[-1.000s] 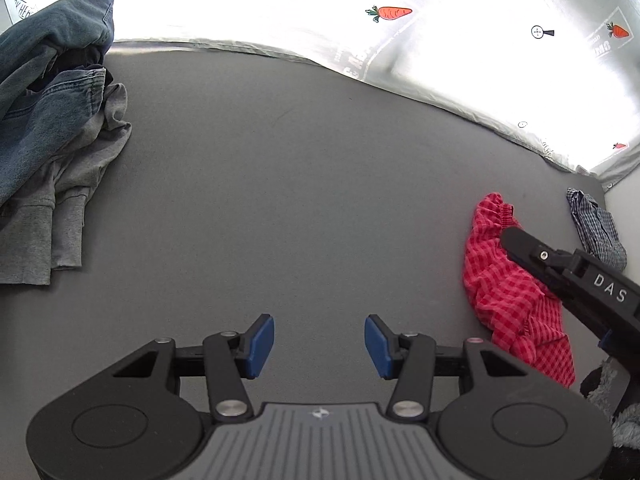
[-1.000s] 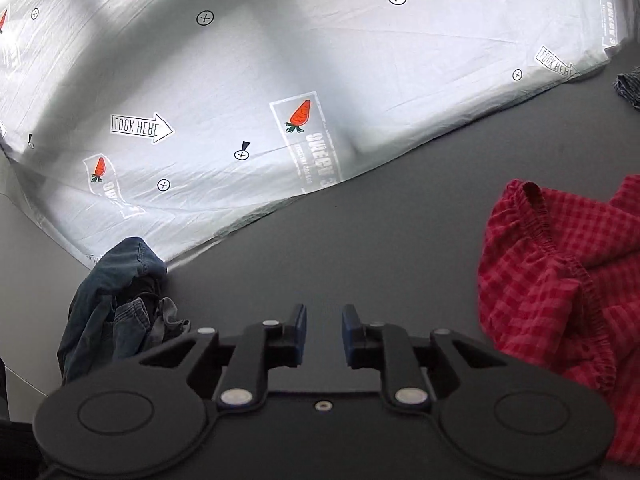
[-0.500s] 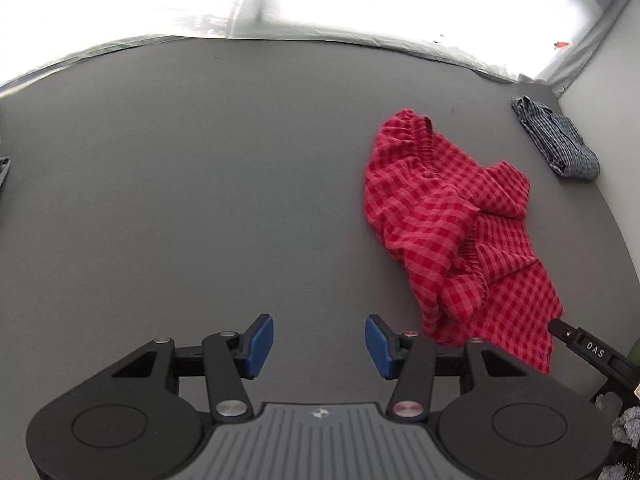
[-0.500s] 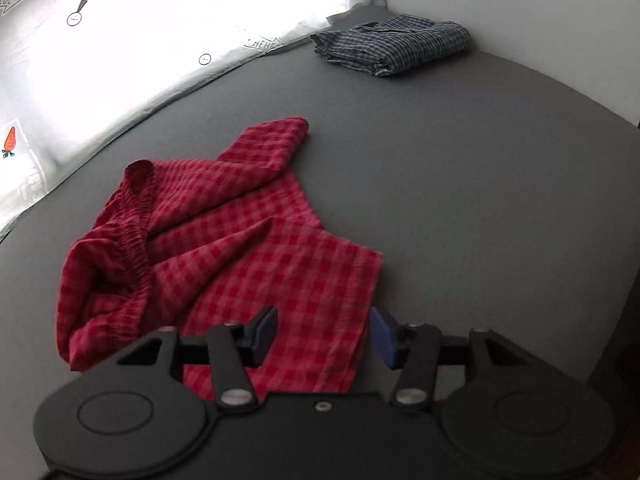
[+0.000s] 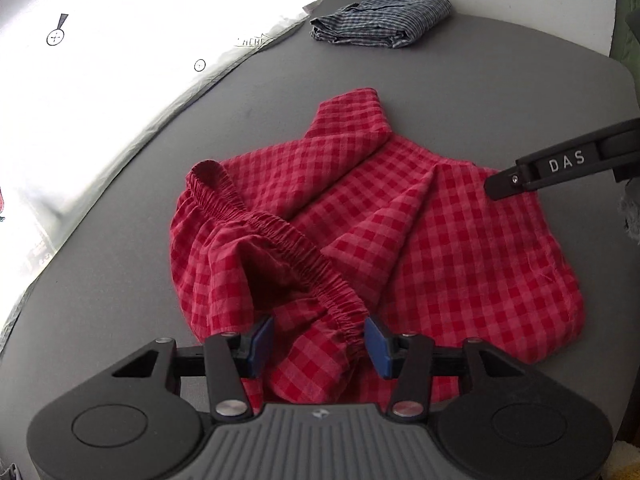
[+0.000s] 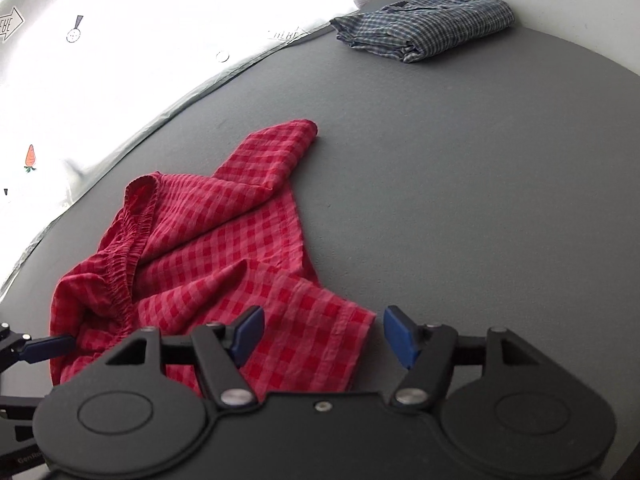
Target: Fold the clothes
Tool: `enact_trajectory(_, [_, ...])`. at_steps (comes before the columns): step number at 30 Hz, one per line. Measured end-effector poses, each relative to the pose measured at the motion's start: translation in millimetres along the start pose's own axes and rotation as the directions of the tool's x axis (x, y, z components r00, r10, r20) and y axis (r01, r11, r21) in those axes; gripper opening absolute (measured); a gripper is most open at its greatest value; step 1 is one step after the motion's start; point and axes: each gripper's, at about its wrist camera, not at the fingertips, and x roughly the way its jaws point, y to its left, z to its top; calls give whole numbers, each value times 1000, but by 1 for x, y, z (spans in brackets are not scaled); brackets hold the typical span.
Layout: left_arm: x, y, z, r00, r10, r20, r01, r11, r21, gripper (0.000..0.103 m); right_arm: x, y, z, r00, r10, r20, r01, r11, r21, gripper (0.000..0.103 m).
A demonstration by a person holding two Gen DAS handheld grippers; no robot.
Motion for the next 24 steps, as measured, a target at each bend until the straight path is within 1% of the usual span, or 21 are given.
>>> enact_trajectory(1, [3, 2, 0, 1000, -9, -16, 9, 1000, -14, 51, 1, 1, 0, 1000, 3, 5, -3, 1000, -2, 60])
enact_trajectory(2, [6, 4, 0, 999, -16, -32, 15, 999, -29, 51, 2, 2, 0, 1000, 6, 11, -6, 1000, -4, 44])
enact_trajectory(3, [9, 7, 0, 999, -24, -48, 22, 999, -44, 50, 0, 3, -1, 1000, -4, 31, 4, 1000, -2, 22])
enact_trajectory(4, [10, 8, 1, 998, -28, -56, 25, 998, -57, 40, -2, 3, -2, 999, -11, 47, 11, 1000, 3, 12])
enact_trajectory(5, [11, 10, 1, 997, -36, -64, 31, 997, -77, 31, -5, 3, -2, 998, -10, 60, 9, 1000, 10, 4])
enact_trajectory(6, [11, 13, 2, 997, -26, -68, 19, 996, -92, 18, -9, 2, -3, 997, -4, 81, 3, 1000, 18, 4])
enact_trajectory(7, [9, 17, 2, 998, -14, -62, 7, 994, -112, 9, -14, 2, -4, 995, 0, 98, -2, 1000, 20, 3])
enact_trajectory(8, [7, 21, 2, 999, -3, -54, -5, 991, -133, 5, -20, 3, -4, 993, 1, 116, -3, 1000, 15, 2])
enact_trajectory(9, [5, 27, 2, 999, 0, -50, -9, 986, -166, 4, -26, 5, -4, 991, -1, 132, 0, 1000, 9, 2])
enact_trajectory(12, [-4, 47, 1, 1000, 12, -27, -19, 965, -263, 1, -47, 13, -6, 982, 0, 187, 0, 1000, 1, 2])
enact_trajectory(14, [-15, 58, -1, 999, 50, 0, -47, 954, -297, 1, -61, 17, -8, 975, 5, 221, -6, 1000, 6, 1])
enact_trajectory(16, [-28, 73, -1, 995, 92, 37, -74, 938, -340, 1, -80, 23, -11, 963, 9, 268, -15, 1000, 20, 1])
enact_trajectory(18, [-44, 91, -3, 989, 130, 74, -92, 916, -390, 1, -98, 30, -15, 953, 31, 303, -37, 999, 13, 1])
enact_trajectory(20, [-57, 108, -6, 978, 182, 107, -120, 897, -426, 1, -115, 40, -18, 941, 64, 331, -68, 998, 1, 1])
enact_trajectory(21, [-63, 116, -8, 973, 200, 117, -132, 892, -431, 1, -123, 45, -20, 935, 85, 343, -89, 996, -4, 1])
enact_trajectory(24, [-76, 143, -18, 959, 248, 136, -158, 870, -468, 0, -145, 60, -29, 915, 169, 366, -179, 984, -6, 1])
